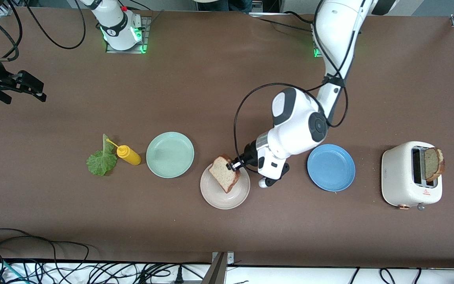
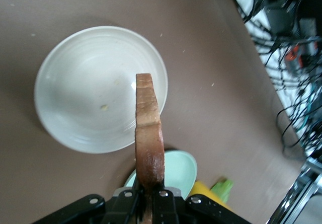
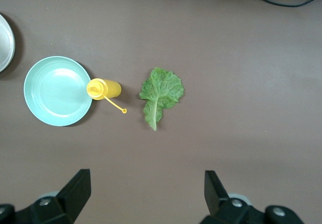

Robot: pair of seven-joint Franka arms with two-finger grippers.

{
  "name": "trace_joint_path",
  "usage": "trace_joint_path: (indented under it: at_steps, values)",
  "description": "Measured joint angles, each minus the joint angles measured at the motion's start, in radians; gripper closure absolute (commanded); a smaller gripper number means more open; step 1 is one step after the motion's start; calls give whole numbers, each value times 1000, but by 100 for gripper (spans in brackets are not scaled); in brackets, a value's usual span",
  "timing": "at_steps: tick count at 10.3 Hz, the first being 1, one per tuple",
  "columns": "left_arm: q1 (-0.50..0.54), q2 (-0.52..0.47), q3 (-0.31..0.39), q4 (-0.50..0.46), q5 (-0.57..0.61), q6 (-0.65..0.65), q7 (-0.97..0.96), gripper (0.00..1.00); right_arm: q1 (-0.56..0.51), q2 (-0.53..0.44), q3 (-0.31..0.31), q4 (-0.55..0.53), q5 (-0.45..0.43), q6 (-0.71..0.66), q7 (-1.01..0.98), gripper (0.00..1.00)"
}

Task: Make sandwich on beige plate with both arms
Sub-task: 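Lift the bread slice and carry it to the beige plate, then lower the bread onto the beige plate and open the left gripper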

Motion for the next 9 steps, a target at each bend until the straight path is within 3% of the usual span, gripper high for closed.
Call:
trace_joint_path:
  at_steps: [2,9]
  values:
    - [-16,33,0,-4,-2,98,-26,100,0,0,0,0,0,0,0,0]
    - [-19,81,4,0,-17,132,-30,100,0,0,0,0,0,0,0,0]
